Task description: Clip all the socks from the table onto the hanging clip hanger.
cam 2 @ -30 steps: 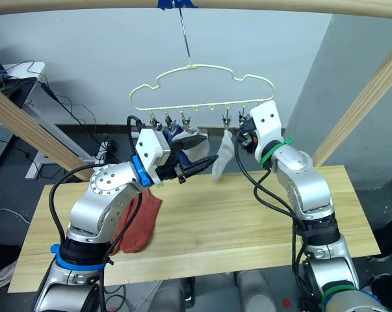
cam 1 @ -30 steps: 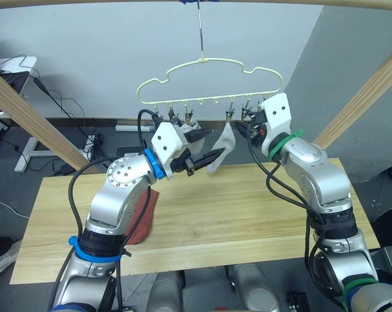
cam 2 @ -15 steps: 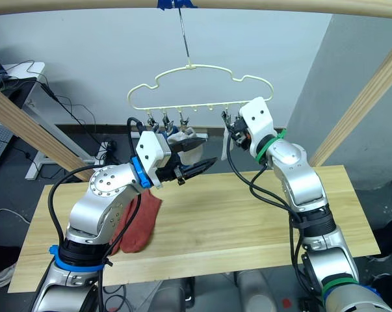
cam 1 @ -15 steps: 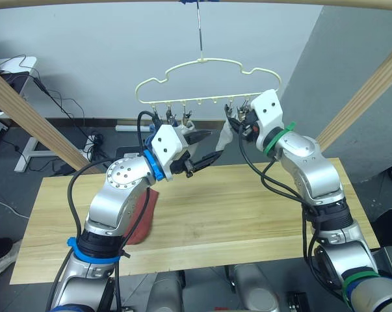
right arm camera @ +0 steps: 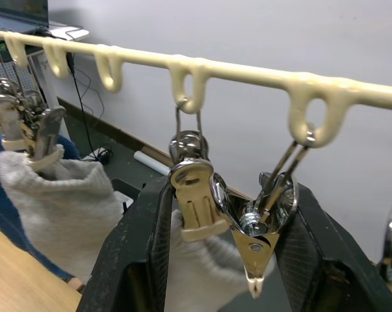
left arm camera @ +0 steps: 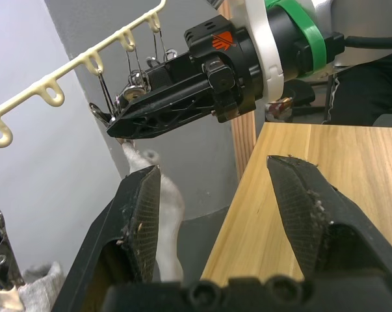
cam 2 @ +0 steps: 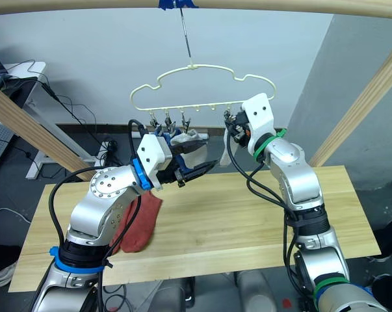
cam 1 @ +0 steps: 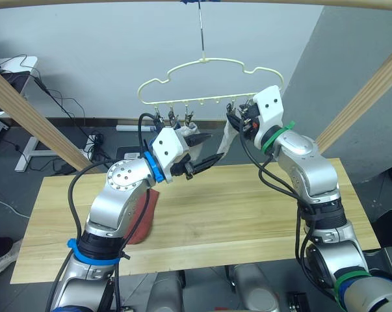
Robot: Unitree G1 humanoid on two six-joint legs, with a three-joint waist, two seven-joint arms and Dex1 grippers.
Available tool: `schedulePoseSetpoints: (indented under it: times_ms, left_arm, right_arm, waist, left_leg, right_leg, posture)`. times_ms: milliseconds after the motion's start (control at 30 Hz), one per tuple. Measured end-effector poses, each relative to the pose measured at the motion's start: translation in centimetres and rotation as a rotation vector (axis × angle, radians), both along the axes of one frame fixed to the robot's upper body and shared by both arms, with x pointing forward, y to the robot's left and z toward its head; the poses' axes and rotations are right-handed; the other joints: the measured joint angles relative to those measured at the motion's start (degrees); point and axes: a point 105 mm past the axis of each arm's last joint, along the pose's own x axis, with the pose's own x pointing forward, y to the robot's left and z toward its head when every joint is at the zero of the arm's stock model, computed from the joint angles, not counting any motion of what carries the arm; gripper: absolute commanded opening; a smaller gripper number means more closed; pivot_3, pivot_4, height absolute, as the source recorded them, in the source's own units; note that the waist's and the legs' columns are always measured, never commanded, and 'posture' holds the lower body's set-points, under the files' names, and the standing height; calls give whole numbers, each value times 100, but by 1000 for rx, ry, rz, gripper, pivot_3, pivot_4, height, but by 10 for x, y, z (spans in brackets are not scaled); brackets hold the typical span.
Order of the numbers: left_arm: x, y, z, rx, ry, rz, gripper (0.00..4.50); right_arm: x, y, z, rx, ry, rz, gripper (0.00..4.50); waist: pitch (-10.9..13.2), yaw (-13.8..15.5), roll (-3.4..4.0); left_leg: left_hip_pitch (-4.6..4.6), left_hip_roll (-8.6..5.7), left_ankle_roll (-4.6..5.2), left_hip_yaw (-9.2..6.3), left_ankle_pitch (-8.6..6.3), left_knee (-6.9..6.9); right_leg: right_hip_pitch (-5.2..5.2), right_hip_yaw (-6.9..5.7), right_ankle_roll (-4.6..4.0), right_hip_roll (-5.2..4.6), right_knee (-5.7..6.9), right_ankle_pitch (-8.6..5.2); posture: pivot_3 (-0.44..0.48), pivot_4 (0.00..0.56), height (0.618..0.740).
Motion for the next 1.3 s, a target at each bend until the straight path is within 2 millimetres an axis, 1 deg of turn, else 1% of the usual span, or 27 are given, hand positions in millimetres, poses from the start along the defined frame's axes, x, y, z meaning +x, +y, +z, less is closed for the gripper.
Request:
schedulePoseSetpoints:
  times_ms: [167, 300, 400, 633, 867, 900, 933, 967, 1300]
  left_arm:
    - [0, 0, 0, -3, 2, -1, 2868]
    - [0, 0, 0, -8, 4, -2, 2868]
    - [0, 0, 0, -9, 4, -3, 2868]
    - [0, 0, 0, -9, 4, -3, 2868]
    - [0, -1, 1, -9, 2, -4, 2868]
    - [0, -1, 1, -9, 2, -4, 2868]
    - [0, -1, 1, -9, 1, -4, 2868]
    - [0, -1, 1, -9, 1, -4, 2868]
    - [0, -1, 1, -9, 1, -5, 2868]
  right_arm:
    - [-7, -10, 8, -14, -22, -18, 2175]
    - [-12, -19, 4, -11, -1, -40, 2175]
    - [-14, -22, 2, -5, 13, -49, 2175]
    - [-16, -26, -2, -3, 29, -80, 2175]
    - [-13, -21, -5, 28, 40, -90, 2175]
    - [-13, -20, -5, 33, 40, -90, 1823]
    - [-13, -19, -5, 39, 40, -93, 1655]
    - [-13, -19, -5, 41, 40, -93, 1345]
    - [-12, -12, -3, 65, 41, -86, 1345]
  waist:
    - [0, 1, 0]
    - [0, 1, 0]
    - [0, -4, 0]
    - [0, -3, 0]
    - [0, -3, 0]
    - [0, -2, 0]
    - [0, -2, 0]
    - [0, -1, 0]
    - [0, -3, 0]
  left_leg:
    - [0, 0, 0, 0, 0, 0]
    - [0, -1, 0, 0, 0, 1]
    - [0, -2, 0, 1, 0, 1]
    - [0, -2, 0, 2, 0, 2]
    - [0, -1, 0, 1, 0, 2]
    - [0, -1, 0, 1, 0, 1]
    - [0, -1, 0, 1, 0, 2]
    - [0, -2, 0, 1, 0, 2]
    - [0, -1, 0, 1, 0, 1]
  right_leg:
    - [0, 0, 0, 0, 0, 0]
    - [0, 0, 0, 0, 1, 0]
    - [0, 0, 0, 2, 2, 0]
    - [0, 2, 0, 1, 2, 0]
    - [0, 1, 0, 2, 2, 0]
    - [0, 1, 0, 2, 2, 0]
    - [0, 1, 0, 1, 3, 0]
    - [0, 1, 0, 1, 2, 0]
    - [0, 0, 0, 2, 3, 0]
  posture:
    - [-173, 241, 740]
    - [-173, 241, 740]
    - [-178, 244, 740]
    - [-178, 244, 740]
    - [-173, 242, 740]
    - [-173, 242, 740]
    - [-173, 242, 740]
    - [-173, 242, 740]
    - [-176, 243, 740]
